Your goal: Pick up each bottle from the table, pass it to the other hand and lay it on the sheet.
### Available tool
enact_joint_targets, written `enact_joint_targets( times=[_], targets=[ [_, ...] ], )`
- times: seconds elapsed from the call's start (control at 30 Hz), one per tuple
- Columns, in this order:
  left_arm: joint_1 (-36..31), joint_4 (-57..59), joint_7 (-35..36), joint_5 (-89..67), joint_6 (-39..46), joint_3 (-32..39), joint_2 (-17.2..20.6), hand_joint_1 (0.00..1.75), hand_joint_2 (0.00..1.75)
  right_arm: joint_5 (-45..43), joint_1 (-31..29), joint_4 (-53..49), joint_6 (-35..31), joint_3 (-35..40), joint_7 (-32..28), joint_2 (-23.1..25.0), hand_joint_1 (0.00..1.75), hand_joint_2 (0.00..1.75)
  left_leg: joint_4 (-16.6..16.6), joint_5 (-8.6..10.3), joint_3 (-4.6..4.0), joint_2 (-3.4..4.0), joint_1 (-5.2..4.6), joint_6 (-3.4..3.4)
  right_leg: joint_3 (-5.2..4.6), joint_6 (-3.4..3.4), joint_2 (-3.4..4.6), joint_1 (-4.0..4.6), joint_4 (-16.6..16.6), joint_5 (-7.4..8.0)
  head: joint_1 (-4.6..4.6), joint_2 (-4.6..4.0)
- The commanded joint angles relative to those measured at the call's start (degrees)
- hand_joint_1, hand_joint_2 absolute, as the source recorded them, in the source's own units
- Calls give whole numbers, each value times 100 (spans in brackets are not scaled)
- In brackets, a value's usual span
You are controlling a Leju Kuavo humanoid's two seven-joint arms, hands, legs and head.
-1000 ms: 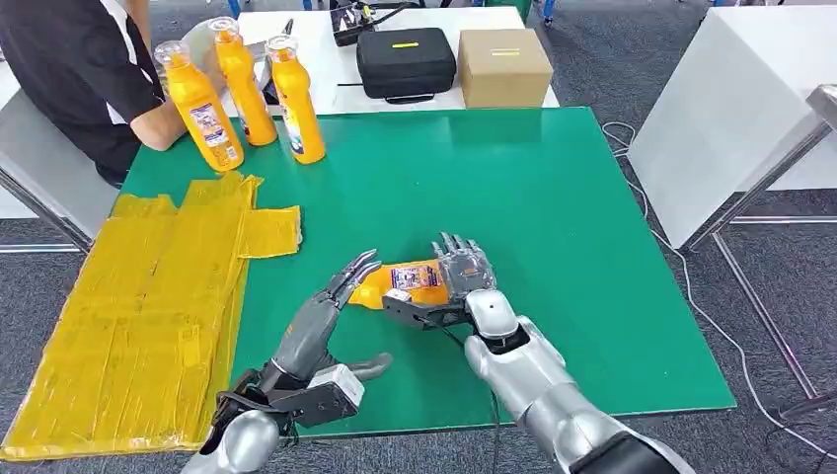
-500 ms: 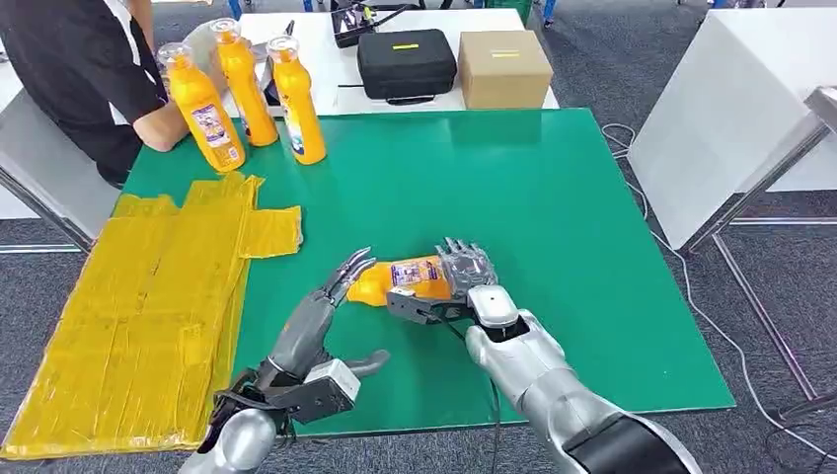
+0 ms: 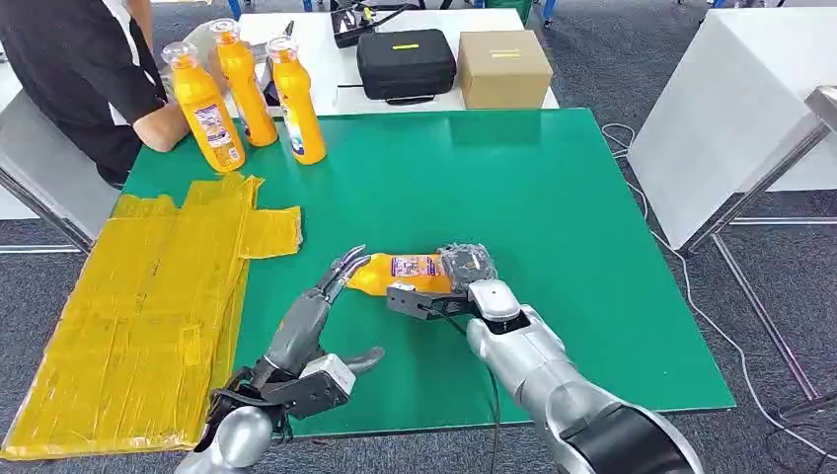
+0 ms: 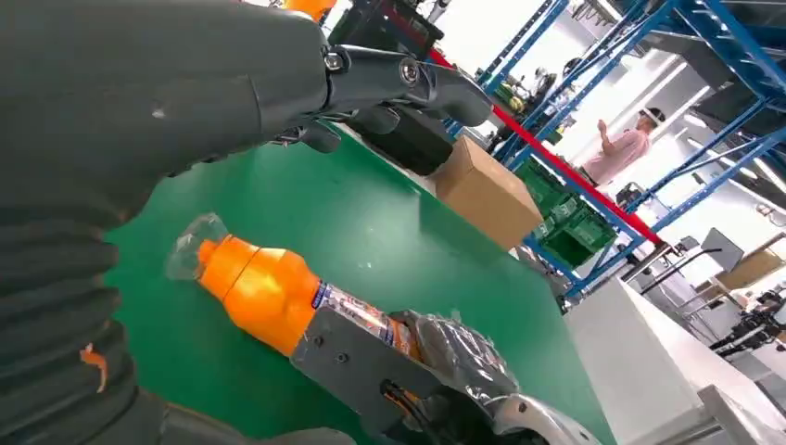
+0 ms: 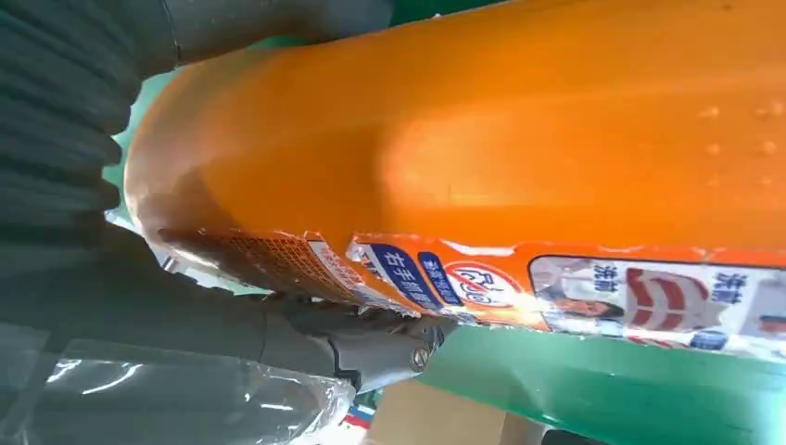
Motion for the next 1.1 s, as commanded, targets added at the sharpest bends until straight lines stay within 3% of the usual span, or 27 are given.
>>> enact_joint_targets(
  times=[0.03, 0.23, 0.47, 0.67, 0.83, 1.1],
  targets=[
    [-16, 95, 28, 26, -38, 215, 43, 0, 175, -529, 255, -235, -594, -445, -540, 70, 175, 175, -7, -3, 15, -1, 5, -16, 19, -4, -3, 5, -12, -2, 2, 2],
    [30, 57, 18, 33, -37, 253, 54, 0, 175, -631, 423, -650, -587, -427, -550, 51, 175, 175, -2, -5, 7, 2, 3, -16, 9, -5, 0, 2, -4, -4, 2, 0],
    [227, -108, 96, 11, -7, 408, 88, 0, 175, -2342, 1625, -3431, -1309, -572, -1248, -2, 175, 175, -1, -7, -3, 5, 3, -15, 0, -4, 4, 3, -2, -5, -2, 0],
    [224, -94, 92, 10, -2, 416, 73, 0, 175, -2428, 1696, -3546, -1332, -548, -1218, -51, 175, 175, -3, -2, -11, -3, 1, -10, -8, -2, -3, 1, -3, -2, 0, 0],
    [172, 62, 383, 476, -30, 806, -162, 0, 175, -2935, 2271, -4502, -1672, -670, -1486, -72, 175, 175, -2, -4, -6, -13, 5, -16, 1, -4, -13, 4, -6, -6, 0, 2],
    [26, 591, 428, 2663, -471, 1497, -331, 0, 175, -3468, 2467, -4720, -2383, -607, -2156, 34, 175, 175, -5, -8, 3, -2, 3, -18, 6, -5, -2, 2, -7, -6, 0, 0]
  ],
)
